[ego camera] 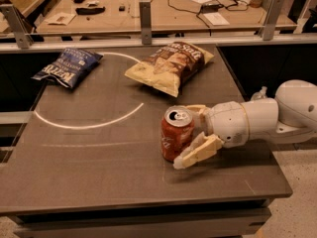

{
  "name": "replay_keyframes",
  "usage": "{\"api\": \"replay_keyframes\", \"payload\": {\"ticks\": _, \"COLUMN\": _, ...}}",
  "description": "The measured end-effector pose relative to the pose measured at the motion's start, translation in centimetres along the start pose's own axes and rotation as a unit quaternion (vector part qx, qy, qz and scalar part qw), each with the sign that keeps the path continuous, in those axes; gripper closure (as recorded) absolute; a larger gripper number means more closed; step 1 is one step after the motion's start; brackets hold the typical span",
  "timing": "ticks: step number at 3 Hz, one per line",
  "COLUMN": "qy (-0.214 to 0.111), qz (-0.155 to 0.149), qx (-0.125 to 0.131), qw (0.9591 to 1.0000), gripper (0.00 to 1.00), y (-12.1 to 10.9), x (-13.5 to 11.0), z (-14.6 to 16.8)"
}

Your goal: Knock coke can over

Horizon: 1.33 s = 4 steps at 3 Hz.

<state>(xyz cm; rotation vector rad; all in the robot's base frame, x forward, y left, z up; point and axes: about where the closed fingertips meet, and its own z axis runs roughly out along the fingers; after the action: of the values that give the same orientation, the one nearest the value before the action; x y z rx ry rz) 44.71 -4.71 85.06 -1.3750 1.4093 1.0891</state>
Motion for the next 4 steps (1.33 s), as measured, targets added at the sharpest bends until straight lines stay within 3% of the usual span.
{"api": "replay_keyframes", "payload": {"ticks": 2, "qy": -0.040, "qz": 0.010, "qx": -0.015, "qw": 0.9990, "gripper": 0.64, "y": -0.2, "x": -0.9, "z": 1.1}}
{"api": "replay_keyframes", "payload": {"ticks": 3, "qy": -0.047, "qz": 0.008, "qx": -0.011, "qw": 0.9988, "gripper": 0.87, "y": -0.6, "x": -1.4, "z": 0.7}}
{"api": "replay_keyframes", "payload": {"ticks": 4, "qy": -0.041, "qz": -0.008, "qx": -0.003, "qw": 0.9991, "gripper": 1.00, "y": -0.9, "x": -2.2, "z": -0.3}}
